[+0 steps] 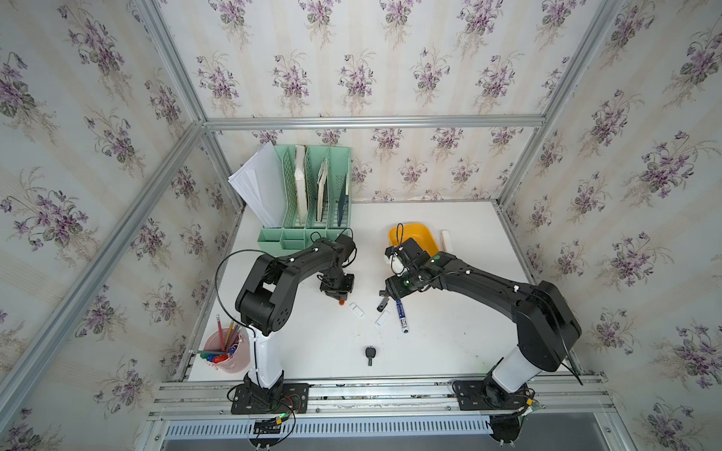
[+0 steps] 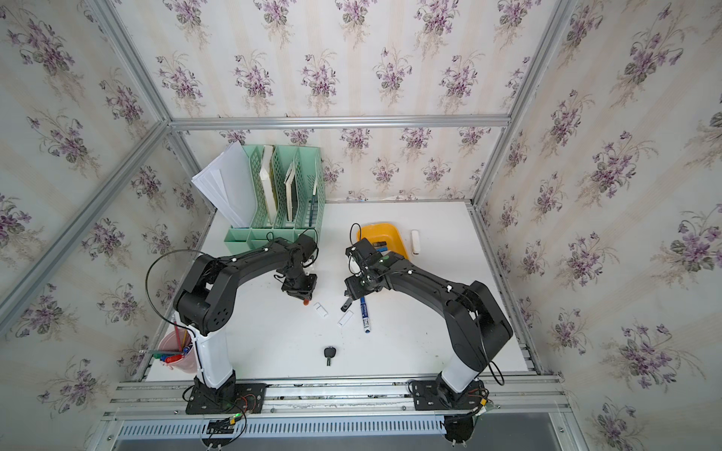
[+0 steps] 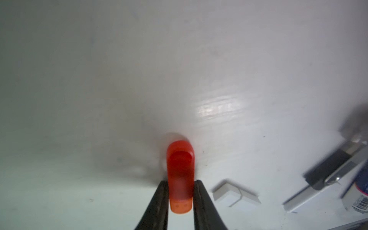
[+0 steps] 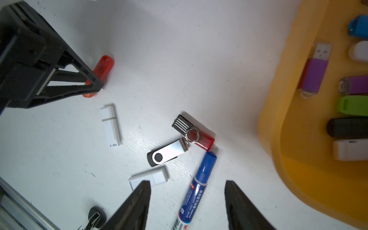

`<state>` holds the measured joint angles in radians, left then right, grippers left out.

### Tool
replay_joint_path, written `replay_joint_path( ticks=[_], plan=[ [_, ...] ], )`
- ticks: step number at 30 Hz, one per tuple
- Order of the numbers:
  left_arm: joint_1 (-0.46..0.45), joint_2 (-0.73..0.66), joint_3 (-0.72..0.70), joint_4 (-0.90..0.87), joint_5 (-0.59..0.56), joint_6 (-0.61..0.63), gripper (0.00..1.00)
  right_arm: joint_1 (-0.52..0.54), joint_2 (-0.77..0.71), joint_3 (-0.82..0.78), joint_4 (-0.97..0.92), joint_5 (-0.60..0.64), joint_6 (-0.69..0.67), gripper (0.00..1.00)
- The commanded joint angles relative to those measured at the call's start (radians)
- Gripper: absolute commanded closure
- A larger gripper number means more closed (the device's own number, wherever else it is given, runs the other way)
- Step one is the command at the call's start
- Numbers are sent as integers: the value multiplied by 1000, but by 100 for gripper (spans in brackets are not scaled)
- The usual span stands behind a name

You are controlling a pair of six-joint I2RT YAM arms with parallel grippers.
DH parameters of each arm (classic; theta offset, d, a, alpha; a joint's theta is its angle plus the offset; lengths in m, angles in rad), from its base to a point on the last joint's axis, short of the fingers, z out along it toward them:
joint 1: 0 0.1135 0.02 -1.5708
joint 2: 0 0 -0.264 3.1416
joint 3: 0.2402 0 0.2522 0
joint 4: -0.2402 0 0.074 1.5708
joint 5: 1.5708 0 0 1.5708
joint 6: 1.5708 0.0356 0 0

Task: Put the usb flash drive into the storage box
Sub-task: Pick up the USB flash from the center of the board.

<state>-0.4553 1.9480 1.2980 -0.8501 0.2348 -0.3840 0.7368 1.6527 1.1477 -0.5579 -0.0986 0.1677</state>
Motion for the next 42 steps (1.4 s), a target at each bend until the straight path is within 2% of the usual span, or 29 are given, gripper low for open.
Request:
replay_joint_path(
  ticks=[1,11,26,42],
  plan=[
    [13,-18,-28,9,-2,16,73,42,16,4,-3,19,87,36],
    [25,-44,-94,37,2,22,73,146,108,8,11,54,239,41],
    [30,-49,-130,54,10,21,73,150,209,94,-23,146,398,44],
    [31,-49,-142,63,16,24,73,148,255,109,-59,163,434,44]
  ],
)
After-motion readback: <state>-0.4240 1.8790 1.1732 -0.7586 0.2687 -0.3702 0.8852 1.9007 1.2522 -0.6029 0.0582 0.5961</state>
